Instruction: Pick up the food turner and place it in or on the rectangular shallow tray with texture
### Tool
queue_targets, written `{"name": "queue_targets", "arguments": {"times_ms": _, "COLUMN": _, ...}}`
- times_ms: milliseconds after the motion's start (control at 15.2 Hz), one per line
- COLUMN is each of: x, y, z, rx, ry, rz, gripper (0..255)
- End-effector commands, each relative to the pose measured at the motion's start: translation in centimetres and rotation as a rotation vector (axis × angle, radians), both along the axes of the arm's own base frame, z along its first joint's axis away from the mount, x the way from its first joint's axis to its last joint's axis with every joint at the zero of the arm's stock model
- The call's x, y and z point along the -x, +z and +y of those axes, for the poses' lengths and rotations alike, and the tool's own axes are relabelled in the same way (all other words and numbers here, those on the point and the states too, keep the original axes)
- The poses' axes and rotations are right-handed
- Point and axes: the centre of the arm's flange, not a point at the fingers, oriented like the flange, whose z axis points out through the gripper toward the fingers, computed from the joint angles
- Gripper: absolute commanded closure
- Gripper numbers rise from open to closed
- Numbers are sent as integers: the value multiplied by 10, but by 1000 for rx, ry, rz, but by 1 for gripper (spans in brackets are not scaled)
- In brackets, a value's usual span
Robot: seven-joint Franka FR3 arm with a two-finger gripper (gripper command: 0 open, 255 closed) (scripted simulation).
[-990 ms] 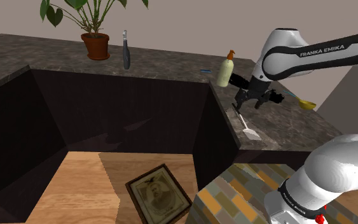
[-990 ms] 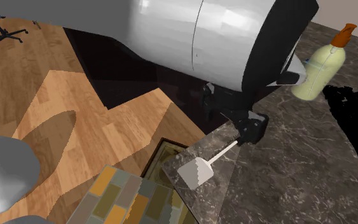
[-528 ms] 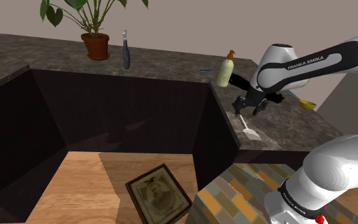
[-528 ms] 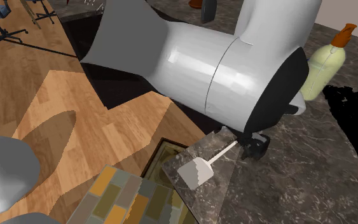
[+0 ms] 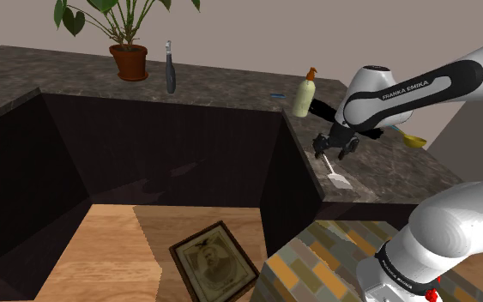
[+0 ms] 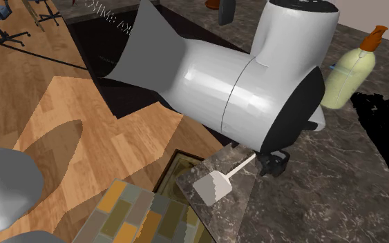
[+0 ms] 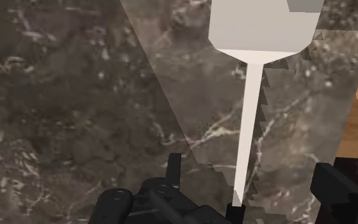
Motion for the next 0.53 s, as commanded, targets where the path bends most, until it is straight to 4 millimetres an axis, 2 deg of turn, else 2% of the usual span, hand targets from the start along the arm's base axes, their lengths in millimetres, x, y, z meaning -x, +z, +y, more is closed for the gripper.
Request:
{"name": "queue_targets", "arguments": {"times_ms": 0, "x": 0, "y": 0, "z": 0, "rx": 0, "ry": 0, "rz": 0, "gripper": 0}}
{"name": "queue_targets", "arguments": {"times_ms": 66, "x": 0, "y": 0, "z": 0, "rx": 0, "ry": 0, "rz": 0, "gripper": 0}}
{"name": "queue_targets", "arguments": {"times_ms": 132, "x": 0, "y": 0, "z": 0, "rx": 0, "ry": 0, "rz": 0, "gripper": 255}}
{"name": "queue_targets", "arguments": {"times_ms": 462, "x": 0, "y": 0, "z": 0, "rx": 0, "ry": 0, "rz": 0, "gripper": 255}}
